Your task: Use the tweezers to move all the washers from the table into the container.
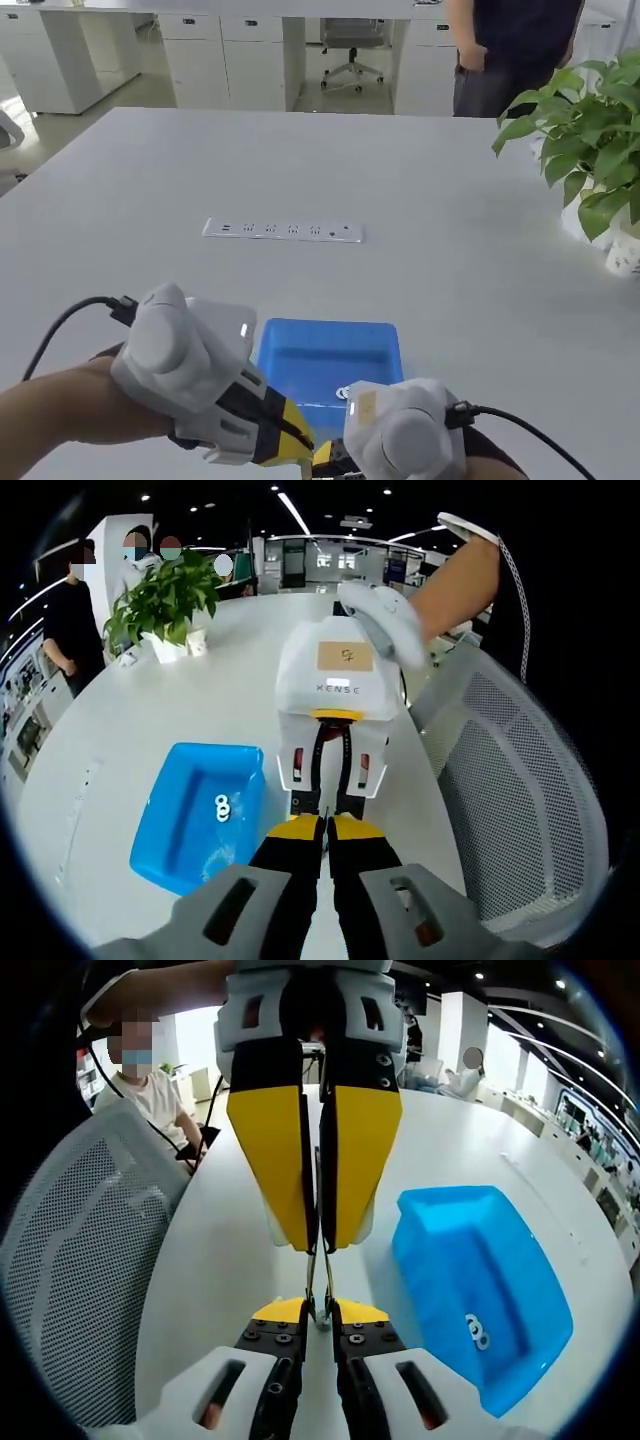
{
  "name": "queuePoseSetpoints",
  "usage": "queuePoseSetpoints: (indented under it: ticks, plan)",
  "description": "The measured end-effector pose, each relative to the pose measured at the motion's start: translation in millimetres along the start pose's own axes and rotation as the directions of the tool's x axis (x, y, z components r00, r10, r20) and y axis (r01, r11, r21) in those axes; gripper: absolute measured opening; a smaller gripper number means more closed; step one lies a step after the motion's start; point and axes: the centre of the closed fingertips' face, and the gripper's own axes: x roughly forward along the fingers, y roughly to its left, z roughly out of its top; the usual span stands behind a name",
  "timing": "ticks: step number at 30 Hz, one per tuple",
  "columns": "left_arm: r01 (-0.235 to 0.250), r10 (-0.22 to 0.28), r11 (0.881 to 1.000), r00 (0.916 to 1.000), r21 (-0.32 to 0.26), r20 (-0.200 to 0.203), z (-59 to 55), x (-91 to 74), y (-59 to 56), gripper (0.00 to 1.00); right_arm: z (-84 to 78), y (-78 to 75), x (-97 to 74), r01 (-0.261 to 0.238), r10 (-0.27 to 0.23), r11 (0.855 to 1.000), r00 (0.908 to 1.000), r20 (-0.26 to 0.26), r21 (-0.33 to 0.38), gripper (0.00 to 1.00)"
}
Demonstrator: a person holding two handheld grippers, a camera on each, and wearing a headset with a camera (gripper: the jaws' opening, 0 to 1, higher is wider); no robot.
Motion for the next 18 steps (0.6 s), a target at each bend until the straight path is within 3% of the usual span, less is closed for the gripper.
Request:
queuePoseSetpoints:
  ticks: [18]
  plan:
    - [0.004, -0.004, 1.000, 1.0000, -0.002, 0.008, 2.6, 0.7, 0.9, 0.06, -1.2, 1.6, -1.5, 0.002, -0.002, 1.000, 0.9999, -0.012, -0.017, 0.12]
